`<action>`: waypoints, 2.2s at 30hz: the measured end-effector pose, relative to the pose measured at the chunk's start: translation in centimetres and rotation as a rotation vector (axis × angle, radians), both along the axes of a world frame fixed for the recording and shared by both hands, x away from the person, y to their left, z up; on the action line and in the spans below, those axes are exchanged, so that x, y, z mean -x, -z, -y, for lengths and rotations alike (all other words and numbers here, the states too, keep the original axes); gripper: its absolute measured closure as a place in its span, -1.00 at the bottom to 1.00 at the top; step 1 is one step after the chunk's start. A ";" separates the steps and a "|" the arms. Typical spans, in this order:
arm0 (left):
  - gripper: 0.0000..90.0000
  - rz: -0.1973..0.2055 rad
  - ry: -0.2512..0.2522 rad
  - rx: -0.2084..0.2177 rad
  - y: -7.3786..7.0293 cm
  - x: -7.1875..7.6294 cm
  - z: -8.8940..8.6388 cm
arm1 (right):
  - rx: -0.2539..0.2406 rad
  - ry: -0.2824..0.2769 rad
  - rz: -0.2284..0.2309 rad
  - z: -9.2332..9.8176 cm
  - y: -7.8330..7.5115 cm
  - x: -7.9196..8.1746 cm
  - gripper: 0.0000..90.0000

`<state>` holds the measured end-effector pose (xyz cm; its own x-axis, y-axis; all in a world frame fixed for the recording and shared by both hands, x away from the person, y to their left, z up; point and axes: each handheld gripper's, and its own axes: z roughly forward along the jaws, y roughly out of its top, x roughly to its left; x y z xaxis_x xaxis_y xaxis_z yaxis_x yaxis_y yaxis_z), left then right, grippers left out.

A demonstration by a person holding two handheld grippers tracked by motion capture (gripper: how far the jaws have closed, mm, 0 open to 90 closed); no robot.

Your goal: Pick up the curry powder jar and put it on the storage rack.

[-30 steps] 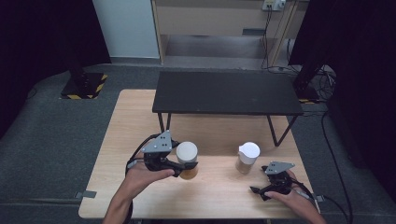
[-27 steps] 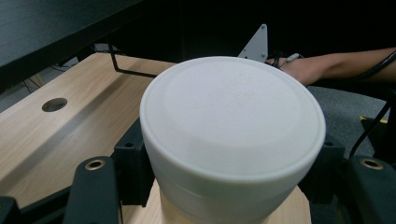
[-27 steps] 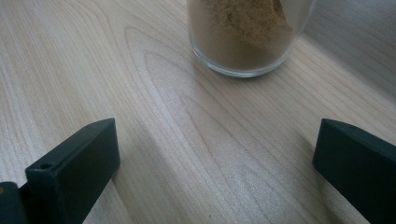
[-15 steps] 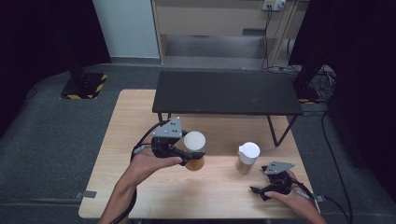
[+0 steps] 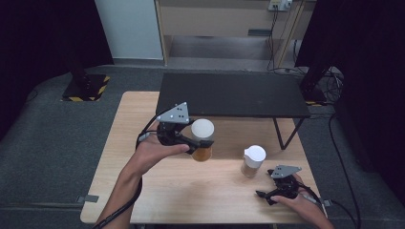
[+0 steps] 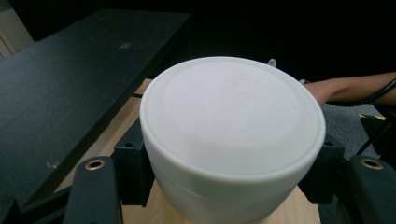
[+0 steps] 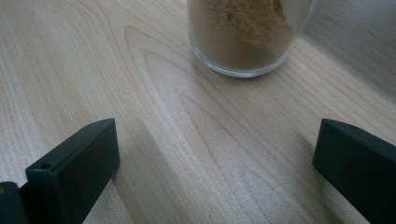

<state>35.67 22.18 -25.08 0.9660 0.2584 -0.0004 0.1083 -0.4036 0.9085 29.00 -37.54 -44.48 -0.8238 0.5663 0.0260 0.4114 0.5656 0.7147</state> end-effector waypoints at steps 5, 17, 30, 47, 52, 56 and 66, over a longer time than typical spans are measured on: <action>-0.27 0.008 -0.004 -0.004 -1.6 -0.8 0.3 | -0.002 0.000 0.001 0.0 0.0 0.0 -0.97; -0.26 0.030 -0.039 -0.014 -5.2 -2.7 1.1 | -0.003 -0.001 0.000 0.1 0.0 0.0 -0.97; -0.26 0.026 -0.074 0.007 -6.8 -5.5 1.8 | -0.002 0.000 0.001 0.0 0.0 0.0 -0.97; -0.27 -0.004 -0.133 -0.001 -6.2 -10.5 2.7 | -0.001 0.000 -0.001 0.0 0.0 0.0 -0.97; -0.26 -0.012 -0.152 0.002 -5.5 -11.4 2.7 | -0.001 0.000 -0.001 0.0 0.0 0.0 -0.97; -0.27 -0.020 -0.163 0.016 -4.9 -11.9 2.5 | -0.001 -0.001 -0.001 0.0 0.0 0.0 -0.97; -0.27 -0.033 -0.189 0.008 -4.2 -12.2 2.1 | -0.001 -0.001 -0.001 0.0 0.0 0.0 -0.97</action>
<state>47.92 20.03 -20.88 0.8995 0.4356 -0.0338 0.2114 -0.3662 0.9062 29.02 -37.56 -44.46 -0.8242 0.5657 0.0268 0.4114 0.5656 0.7148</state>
